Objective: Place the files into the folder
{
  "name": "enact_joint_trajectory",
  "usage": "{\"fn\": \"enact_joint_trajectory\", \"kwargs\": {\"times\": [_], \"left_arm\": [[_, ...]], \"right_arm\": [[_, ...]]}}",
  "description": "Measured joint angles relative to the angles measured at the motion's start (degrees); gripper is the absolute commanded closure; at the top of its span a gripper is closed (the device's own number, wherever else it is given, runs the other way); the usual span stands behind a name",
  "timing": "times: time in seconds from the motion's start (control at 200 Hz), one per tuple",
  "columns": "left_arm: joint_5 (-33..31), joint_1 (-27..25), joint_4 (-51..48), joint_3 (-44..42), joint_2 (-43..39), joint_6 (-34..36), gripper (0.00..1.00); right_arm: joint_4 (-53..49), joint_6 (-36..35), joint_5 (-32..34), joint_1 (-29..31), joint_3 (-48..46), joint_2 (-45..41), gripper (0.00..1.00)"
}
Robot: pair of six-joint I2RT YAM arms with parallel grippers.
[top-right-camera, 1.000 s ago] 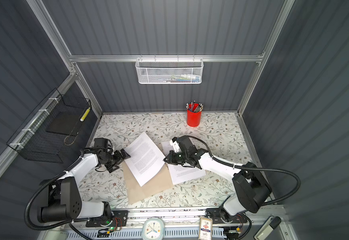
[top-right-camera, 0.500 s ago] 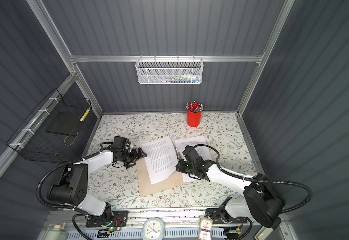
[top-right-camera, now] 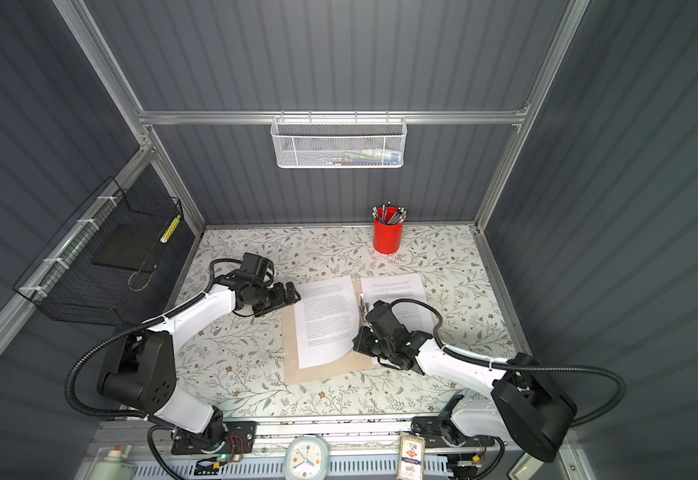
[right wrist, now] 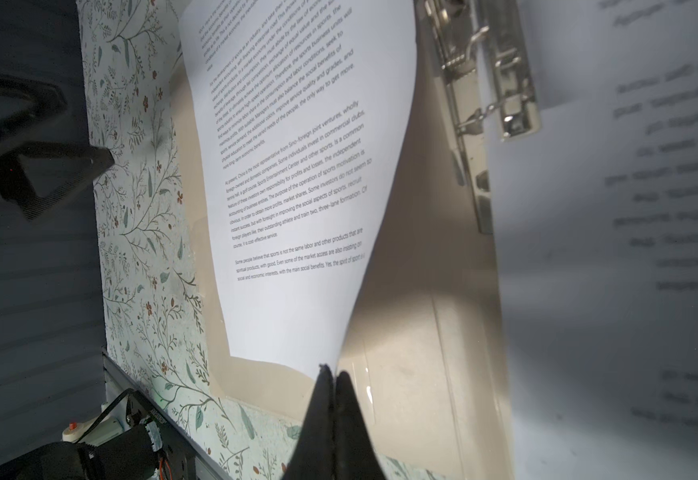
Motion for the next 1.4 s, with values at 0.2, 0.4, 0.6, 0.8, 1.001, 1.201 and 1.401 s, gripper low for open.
{"fn": "enact_joint_trajectory", "kwargs": {"times": [0.2, 0.4, 0.6, 0.8, 1.001, 1.201, 1.401], "left_arm": [[6.5, -10.5, 3.7, 0.0, 6.6, 0.1, 0.0], [8.9, -11.3, 6.0, -1.4, 10.4, 0.3, 0.0], [9.1, -11.1, 6.3, -1.8, 10.4, 1.6, 0.01], [8.3, -11.1, 5.5, -1.7, 10.4, 3.8, 0.01], [8.1, -11.1, 4.7, -1.2, 10.8, 4.7, 0.01], [8.0, -11.1, 4.6, -1.2, 10.8, 5.0, 0.01], [8.0, -11.1, 4.5, -1.2, 10.7, 5.3, 0.01]], "right_arm": [[3.4, -0.7, -1.6, 0.9, -0.4, 1.3, 0.64], [8.2, -2.1, -5.2, 0.4, -0.4, 4.5, 0.39], [11.1, -1.8, -8.5, -2.3, -0.4, 10.9, 0.31], [14.0, -2.9, -12.3, -5.7, -0.4, 12.4, 0.25], [14.1, -7.8, -18.4, -9.5, 4.9, 19.0, 0.29], [11.1, -13.0, -21.6, -13.1, 13.2, 24.5, 0.35], [8.1, -17.7, -23.5, -14.9, 22.0, 31.7, 0.44]]}}
